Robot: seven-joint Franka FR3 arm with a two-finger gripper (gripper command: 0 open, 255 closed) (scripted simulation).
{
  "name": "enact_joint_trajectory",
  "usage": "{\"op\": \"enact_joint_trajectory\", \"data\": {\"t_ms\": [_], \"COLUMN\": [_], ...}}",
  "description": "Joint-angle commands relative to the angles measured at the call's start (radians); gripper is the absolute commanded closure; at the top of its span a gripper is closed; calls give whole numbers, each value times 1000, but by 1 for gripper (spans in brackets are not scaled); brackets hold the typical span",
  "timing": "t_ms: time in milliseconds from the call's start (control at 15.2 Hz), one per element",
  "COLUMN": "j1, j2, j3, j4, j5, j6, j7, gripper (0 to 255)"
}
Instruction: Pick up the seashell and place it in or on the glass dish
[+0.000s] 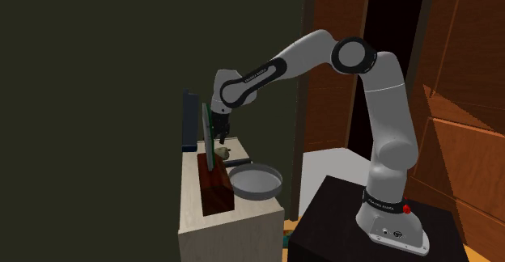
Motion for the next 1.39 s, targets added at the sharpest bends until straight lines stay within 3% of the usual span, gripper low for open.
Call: {"op": "enact_joint_trajectory", "data": {"t_ms": [0, 528, 594, 1320], "j1": [3, 4, 4, 3], "j2": [19, 24, 24, 12], "j3": [0, -1, -1, 0], "j4": [-1, -2, -2, 9], "j5": [-3, -4, -4, -3], "j6": [21, 27, 27, 4], "j7": [2, 3, 3, 4], "gripper": [0, 0, 255, 255]}}
